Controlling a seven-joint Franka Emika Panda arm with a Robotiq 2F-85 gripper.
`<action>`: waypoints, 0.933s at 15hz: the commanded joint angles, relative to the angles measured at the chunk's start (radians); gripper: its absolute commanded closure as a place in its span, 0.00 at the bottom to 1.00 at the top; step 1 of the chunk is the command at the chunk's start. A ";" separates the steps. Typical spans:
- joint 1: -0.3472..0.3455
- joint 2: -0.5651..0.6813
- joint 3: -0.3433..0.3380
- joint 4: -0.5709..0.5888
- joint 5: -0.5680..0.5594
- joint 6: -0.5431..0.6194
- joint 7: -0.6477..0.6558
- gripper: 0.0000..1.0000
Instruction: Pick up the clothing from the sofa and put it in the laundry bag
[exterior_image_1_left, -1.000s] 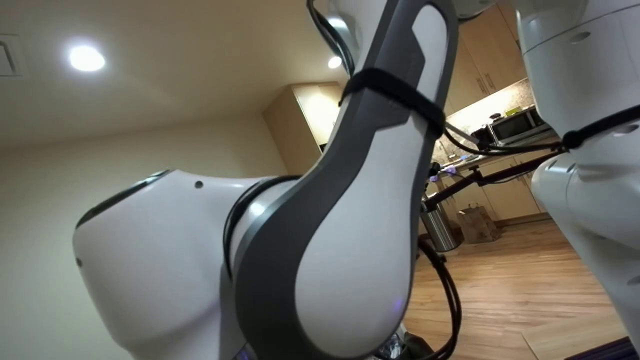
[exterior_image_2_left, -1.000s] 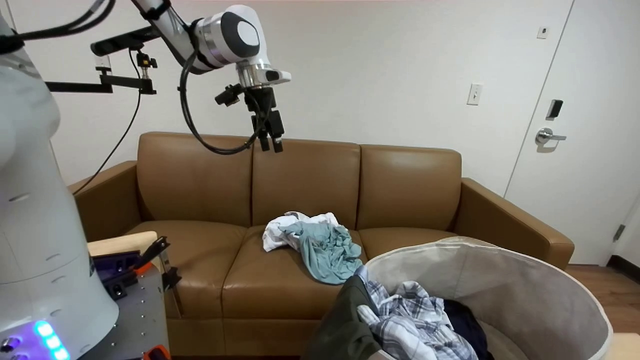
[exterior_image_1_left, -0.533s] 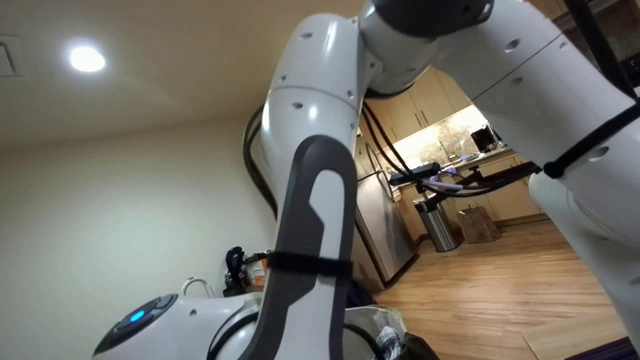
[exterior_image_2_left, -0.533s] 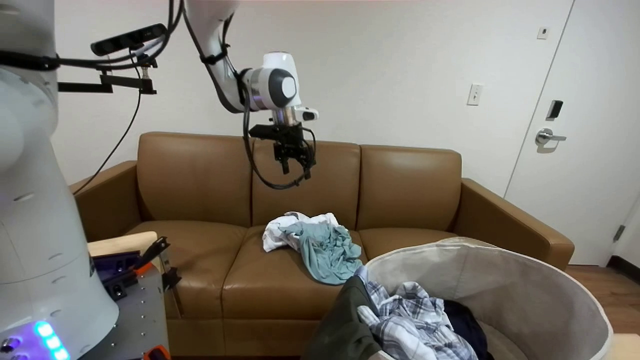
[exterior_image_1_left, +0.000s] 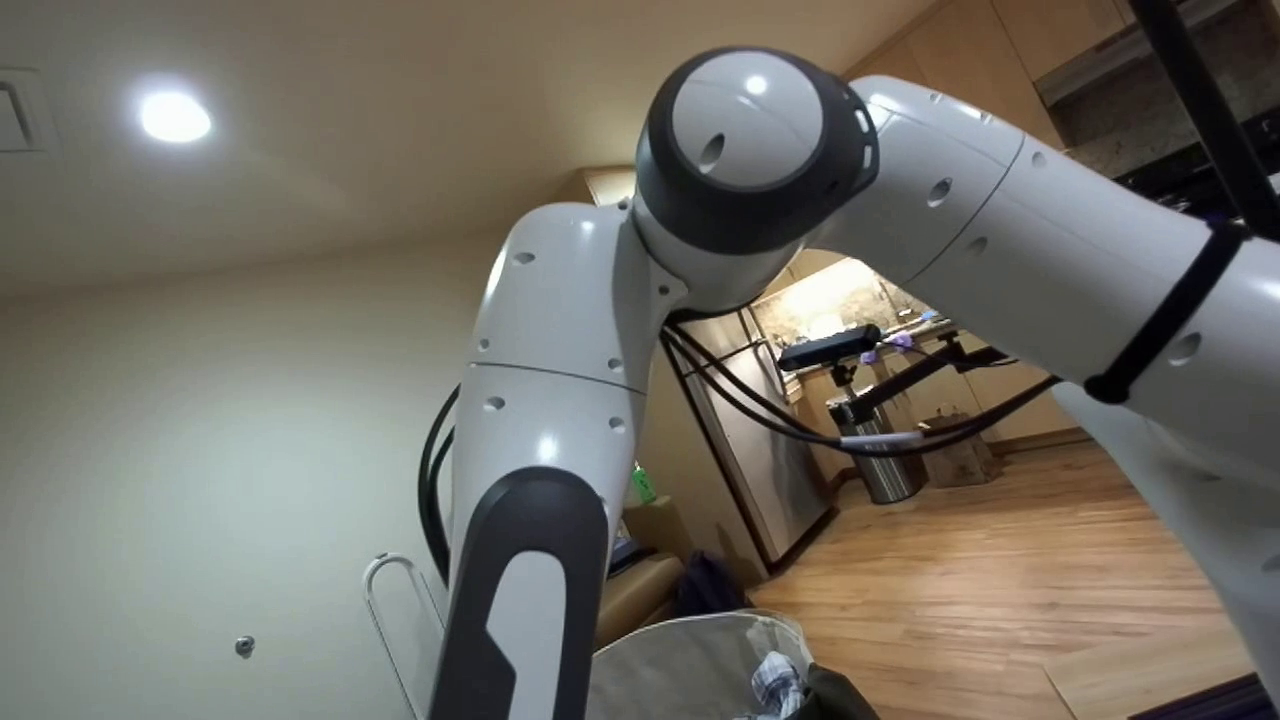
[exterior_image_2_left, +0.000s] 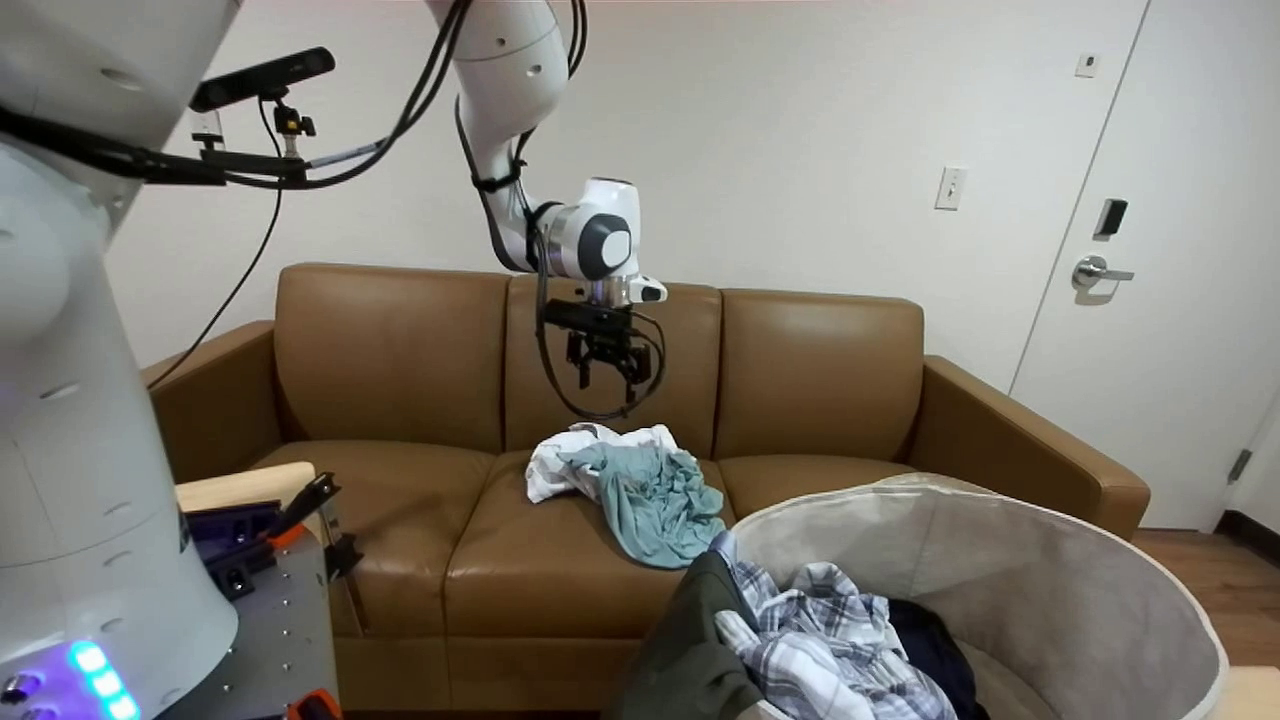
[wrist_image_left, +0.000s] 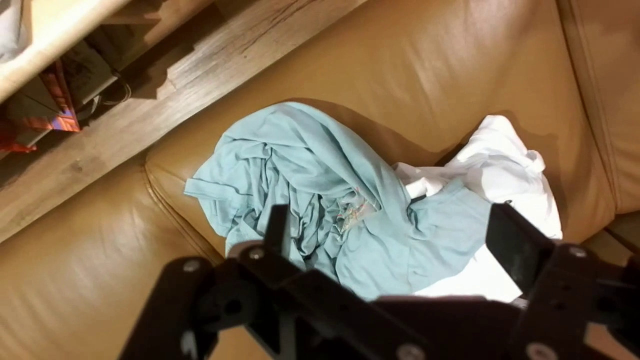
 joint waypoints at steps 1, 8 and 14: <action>0.070 0.032 -0.062 0.062 -0.002 -0.038 -0.052 0.00; 0.051 0.369 -0.017 0.510 0.008 -0.283 -0.480 0.00; 0.060 0.645 0.028 0.840 0.001 -0.420 -0.802 0.00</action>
